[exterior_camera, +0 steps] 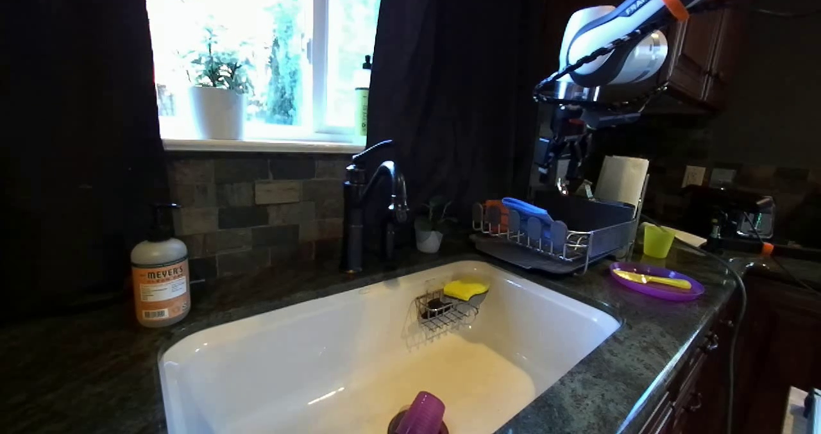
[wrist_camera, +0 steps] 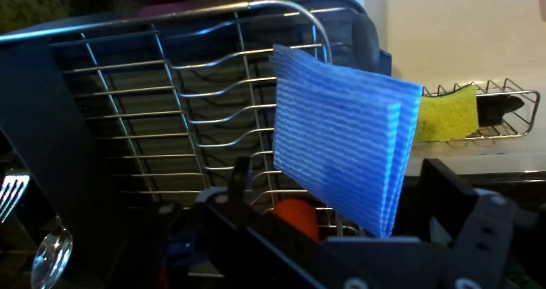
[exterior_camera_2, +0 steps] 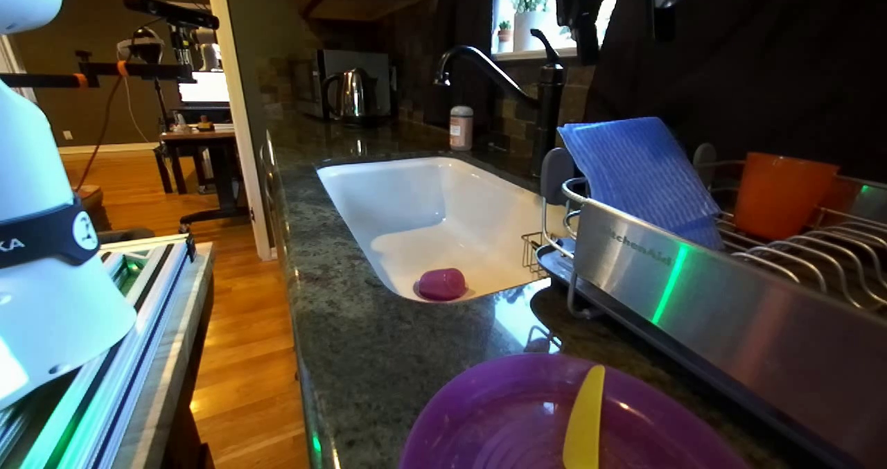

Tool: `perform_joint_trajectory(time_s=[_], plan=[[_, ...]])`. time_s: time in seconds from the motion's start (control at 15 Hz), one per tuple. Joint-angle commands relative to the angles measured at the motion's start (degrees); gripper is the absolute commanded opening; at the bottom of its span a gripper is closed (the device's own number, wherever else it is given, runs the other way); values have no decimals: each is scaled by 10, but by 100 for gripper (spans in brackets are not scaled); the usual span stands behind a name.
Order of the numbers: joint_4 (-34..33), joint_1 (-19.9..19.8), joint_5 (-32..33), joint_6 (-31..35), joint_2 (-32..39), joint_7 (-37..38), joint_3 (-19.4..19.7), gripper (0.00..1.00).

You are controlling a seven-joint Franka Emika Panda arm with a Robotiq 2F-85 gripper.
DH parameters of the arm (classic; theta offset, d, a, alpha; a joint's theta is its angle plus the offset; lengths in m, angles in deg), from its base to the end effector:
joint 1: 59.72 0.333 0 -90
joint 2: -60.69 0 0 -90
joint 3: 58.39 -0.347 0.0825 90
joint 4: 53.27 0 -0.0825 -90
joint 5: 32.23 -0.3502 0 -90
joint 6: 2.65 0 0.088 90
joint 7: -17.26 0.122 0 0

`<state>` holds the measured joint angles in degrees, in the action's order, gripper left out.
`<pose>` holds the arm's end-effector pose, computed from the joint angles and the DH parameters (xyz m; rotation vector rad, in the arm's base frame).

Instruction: Put the blue object over the tap nozzle

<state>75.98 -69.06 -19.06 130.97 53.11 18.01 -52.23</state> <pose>0.4693 -0.1383 0.4732 2.9285 -0.2092 0.2724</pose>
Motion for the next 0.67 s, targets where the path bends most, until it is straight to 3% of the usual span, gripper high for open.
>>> perform_joint_trajectory(time_s=[0.0, 0.33, 0.6], plan=[[-1, 3, 0, -2, -1, 0, 4, 100], [-16, 17, -29, 22, 39, -6, 0, 100], [-29, 18, -3, 17, 66, 39, -4, 100]])
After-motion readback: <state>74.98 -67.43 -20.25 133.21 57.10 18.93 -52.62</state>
